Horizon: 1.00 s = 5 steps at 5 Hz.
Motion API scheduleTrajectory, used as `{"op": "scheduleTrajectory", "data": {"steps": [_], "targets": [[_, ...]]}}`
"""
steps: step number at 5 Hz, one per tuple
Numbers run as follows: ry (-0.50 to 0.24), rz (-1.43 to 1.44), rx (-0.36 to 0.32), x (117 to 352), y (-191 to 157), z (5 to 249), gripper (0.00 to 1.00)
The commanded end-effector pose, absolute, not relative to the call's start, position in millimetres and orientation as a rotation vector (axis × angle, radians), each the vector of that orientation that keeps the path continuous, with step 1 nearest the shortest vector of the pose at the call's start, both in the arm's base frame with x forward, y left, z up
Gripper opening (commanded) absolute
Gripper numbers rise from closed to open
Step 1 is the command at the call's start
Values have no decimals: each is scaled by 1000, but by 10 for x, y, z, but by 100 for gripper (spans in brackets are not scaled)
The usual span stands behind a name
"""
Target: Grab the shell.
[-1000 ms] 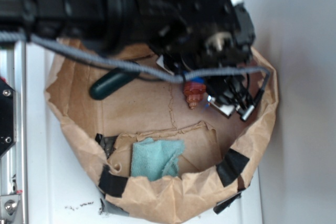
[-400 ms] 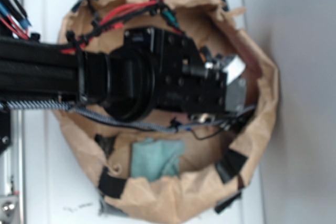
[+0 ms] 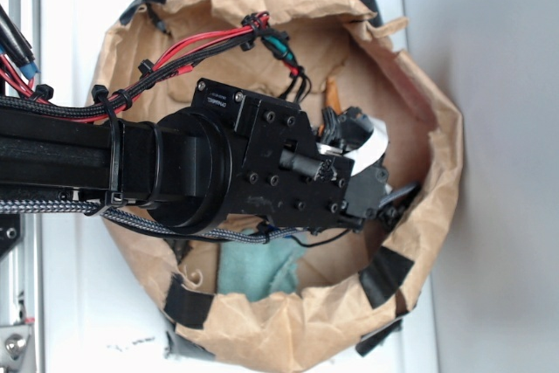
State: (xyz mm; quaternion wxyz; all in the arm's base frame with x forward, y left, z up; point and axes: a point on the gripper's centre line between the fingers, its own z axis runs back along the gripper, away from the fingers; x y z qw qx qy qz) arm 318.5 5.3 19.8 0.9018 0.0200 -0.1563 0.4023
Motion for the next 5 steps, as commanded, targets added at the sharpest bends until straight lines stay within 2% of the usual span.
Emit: {"op": "scheduleTrajectory", "data": {"steps": [1,2,3,4,5], "targets": [[-242,690,-97,2824,165,797,2],[-101,538,-92,2592,222,1144,0],[-123,472,-91,2461,240,1346,0],[-165,431,-130,2402,294,1455,0],[-203,446,-44,2415,273,1358,0]]}}
